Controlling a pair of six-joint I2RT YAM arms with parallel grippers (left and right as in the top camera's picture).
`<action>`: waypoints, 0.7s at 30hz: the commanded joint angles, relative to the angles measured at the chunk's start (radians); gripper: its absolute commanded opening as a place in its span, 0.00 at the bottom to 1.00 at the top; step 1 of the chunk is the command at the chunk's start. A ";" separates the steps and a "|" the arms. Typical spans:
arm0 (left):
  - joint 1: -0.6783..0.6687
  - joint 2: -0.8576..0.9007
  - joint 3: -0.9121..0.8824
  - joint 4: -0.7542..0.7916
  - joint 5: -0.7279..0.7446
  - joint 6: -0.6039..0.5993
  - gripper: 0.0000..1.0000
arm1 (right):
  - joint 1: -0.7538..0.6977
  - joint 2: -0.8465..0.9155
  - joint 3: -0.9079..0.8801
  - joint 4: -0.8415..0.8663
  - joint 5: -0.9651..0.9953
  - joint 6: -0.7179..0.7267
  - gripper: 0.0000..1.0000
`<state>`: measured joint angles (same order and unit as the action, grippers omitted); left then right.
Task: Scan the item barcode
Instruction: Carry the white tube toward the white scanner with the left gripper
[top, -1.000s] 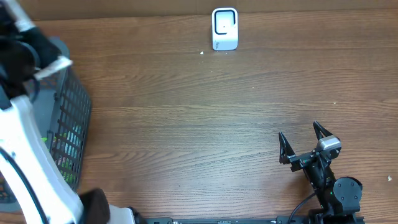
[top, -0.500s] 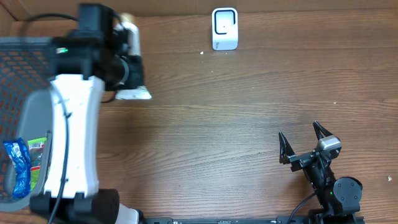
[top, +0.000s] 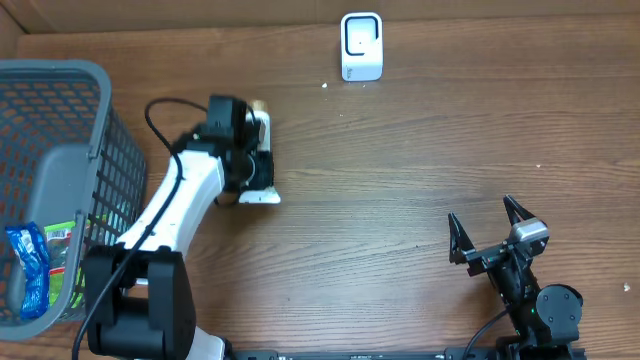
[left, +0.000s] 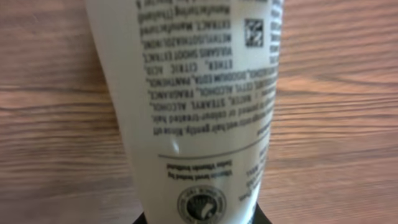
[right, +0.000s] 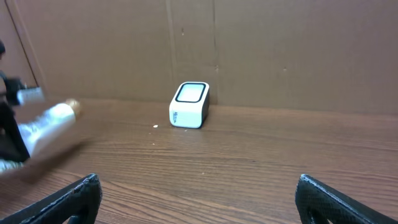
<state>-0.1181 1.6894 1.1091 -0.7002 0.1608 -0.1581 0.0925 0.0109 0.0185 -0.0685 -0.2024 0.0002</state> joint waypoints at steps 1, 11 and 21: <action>-0.003 -0.021 -0.094 0.112 0.045 0.009 0.04 | 0.005 -0.008 -0.011 0.006 0.003 0.003 1.00; -0.003 -0.013 -0.240 0.306 0.050 0.029 0.04 | 0.005 -0.008 -0.011 0.006 0.003 0.003 1.00; -0.003 -0.010 -0.233 0.305 0.042 0.028 0.59 | 0.005 -0.008 -0.011 0.006 0.003 0.003 1.00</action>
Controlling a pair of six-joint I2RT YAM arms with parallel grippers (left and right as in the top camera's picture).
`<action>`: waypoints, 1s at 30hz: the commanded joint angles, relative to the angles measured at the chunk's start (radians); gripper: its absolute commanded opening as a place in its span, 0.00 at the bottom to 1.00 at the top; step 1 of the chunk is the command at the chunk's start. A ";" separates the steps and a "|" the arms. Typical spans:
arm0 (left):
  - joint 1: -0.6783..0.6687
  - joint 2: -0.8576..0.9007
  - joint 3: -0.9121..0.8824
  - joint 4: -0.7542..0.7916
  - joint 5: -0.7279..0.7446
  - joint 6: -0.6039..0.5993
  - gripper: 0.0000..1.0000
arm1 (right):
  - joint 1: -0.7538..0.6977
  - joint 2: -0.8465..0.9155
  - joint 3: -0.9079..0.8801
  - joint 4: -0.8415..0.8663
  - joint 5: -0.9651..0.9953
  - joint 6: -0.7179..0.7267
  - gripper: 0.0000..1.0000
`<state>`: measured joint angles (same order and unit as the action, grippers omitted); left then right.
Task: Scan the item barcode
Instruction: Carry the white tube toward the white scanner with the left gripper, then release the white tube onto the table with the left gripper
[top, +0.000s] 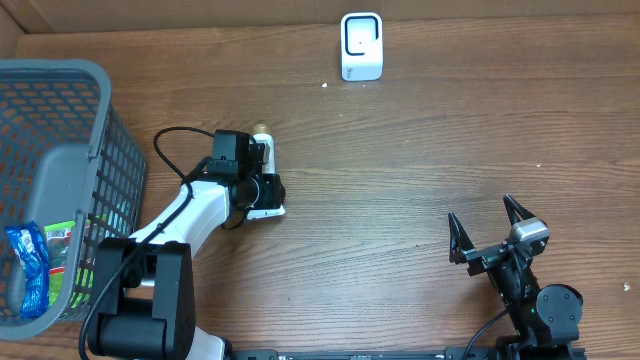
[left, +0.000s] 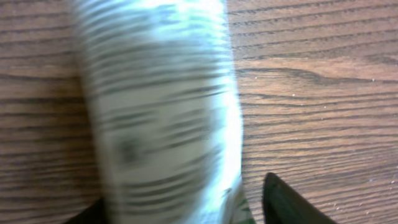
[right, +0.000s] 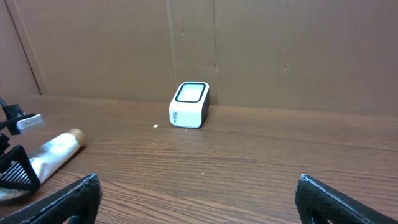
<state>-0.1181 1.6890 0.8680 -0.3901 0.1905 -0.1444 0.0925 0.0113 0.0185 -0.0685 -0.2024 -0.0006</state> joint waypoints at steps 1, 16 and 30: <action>-0.003 -0.011 0.019 -0.017 0.012 0.014 0.59 | 0.005 -0.008 -0.011 0.006 0.003 0.004 1.00; -0.002 -0.021 0.668 -0.638 -0.132 -0.002 0.61 | 0.005 -0.008 -0.011 0.006 0.003 0.004 1.00; 0.002 -0.135 1.015 -0.968 -0.256 -0.064 0.63 | 0.005 -0.008 -0.011 0.006 0.003 0.004 1.00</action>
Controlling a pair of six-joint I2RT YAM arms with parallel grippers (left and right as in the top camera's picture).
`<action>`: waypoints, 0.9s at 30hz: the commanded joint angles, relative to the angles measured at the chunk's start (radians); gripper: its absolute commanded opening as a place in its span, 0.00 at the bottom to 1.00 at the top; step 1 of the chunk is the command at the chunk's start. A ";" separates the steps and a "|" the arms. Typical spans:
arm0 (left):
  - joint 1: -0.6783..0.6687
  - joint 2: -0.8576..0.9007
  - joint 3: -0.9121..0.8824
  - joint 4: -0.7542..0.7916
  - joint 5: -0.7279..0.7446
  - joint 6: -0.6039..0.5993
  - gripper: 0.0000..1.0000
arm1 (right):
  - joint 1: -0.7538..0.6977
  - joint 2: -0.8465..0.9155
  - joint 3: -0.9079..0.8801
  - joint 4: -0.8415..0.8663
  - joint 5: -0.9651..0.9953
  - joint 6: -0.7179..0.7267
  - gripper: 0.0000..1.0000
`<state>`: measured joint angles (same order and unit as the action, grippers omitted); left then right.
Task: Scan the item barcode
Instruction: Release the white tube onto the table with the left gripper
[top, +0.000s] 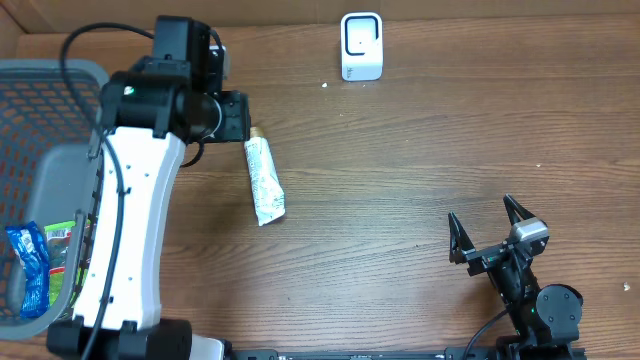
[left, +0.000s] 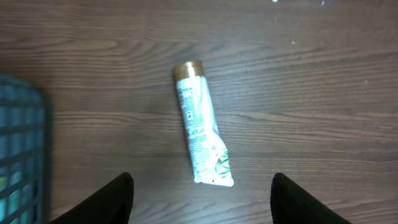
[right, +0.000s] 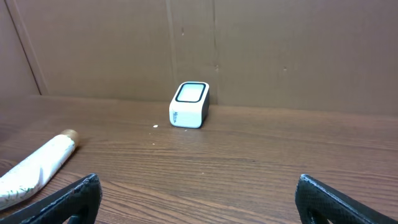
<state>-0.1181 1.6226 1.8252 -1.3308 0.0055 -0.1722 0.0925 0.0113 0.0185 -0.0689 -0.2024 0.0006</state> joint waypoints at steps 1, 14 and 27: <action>0.003 -0.082 0.065 -0.035 -0.088 -0.039 0.64 | 0.005 -0.008 -0.011 0.006 0.003 0.003 1.00; 0.229 -0.188 0.075 -0.162 -0.143 -0.045 0.77 | 0.005 -0.008 -0.011 0.006 0.003 0.003 1.00; 0.438 -0.182 0.074 -0.159 -0.123 -0.049 0.78 | 0.005 -0.008 -0.011 0.006 0.003 0.003 1.00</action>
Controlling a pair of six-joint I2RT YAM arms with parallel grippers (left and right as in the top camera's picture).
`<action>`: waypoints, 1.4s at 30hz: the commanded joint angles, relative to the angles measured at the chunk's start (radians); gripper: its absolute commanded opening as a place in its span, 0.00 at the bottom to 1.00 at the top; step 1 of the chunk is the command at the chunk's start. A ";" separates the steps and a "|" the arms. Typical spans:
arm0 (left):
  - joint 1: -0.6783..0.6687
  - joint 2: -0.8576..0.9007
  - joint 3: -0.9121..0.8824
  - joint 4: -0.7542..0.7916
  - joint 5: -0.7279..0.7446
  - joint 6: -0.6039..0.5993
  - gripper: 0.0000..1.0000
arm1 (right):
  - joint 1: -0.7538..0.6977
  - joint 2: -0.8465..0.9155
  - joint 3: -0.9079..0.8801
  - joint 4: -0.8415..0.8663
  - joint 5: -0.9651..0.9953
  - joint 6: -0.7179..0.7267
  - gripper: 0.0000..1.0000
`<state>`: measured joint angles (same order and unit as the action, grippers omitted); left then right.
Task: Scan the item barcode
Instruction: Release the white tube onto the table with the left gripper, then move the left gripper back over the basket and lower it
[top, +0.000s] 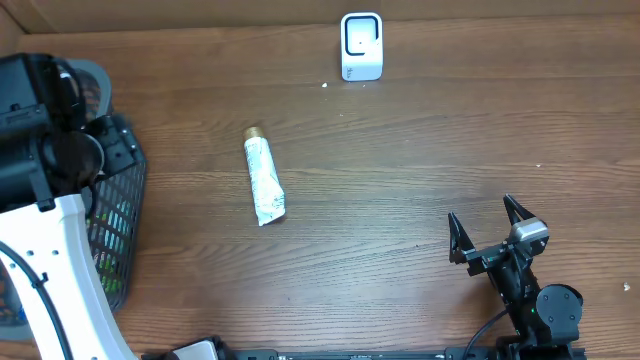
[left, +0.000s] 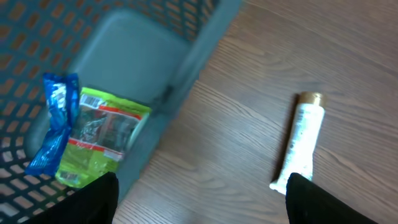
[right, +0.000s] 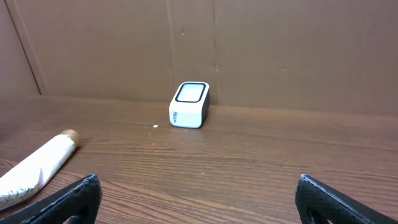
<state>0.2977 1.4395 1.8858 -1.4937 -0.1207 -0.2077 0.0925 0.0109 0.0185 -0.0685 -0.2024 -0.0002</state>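
A white tube with a gold cap (top: 264, 181) lies flat on the wooden table, left of centre, cap pointing away; it also shows in the left wrist view (left: 301, 140) and the right wrist view (right: 35, 167). The white barcode scanner (top: 361, 45) stands at the far edge, its window visible in the right wrist view (right: 189, 104). My left gripper (left: 202, 205) is open and holds nothing, high above the basket's right rim, left of the tube. My right gripper (top: 485, 222) is open near the front right, far from the tube.
A grey mesh basket (top: 118, 235) stands at the left edge of the table. Inside it lie a green packet (left: 99, 138) and a blue packet (left: 55, 122). A brown cardboard wall (right: 261, 50) backs the table behind the scanner.
My left arm has moved left, from above the tube to over the basket's rim. The tube lies where it was. The right arm has not moved.
My left gripper first held the tube at the table, left of centre. Then it was low over the tube with the jaws apart. Then it stood open high above the tube lying loose. Now it is over the basket.
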 joint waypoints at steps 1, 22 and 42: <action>0.025 0.003 0.014 0.006 0.007 -0.014 0.78 | 0.005 -0.008 -0.011 0.006 0.003 0.003 1.00; 0.445 0.013 -0.125 0.087 0.044 -0.089 0.84 | 0.005 -0.008 -0.011 0.006 0.003 0.003 1.00; 0.510 0.039 -0.725 0.517 0.065 -0.101 0.87 | 0.005 -0.008 -0.011 0.006 0.003 0.003 1.00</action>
<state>0.8097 1.4601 1.2045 -0.9943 -0.0669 -0.3122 0.0925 0.0109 0.0185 -0.0681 -0.2020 0.0002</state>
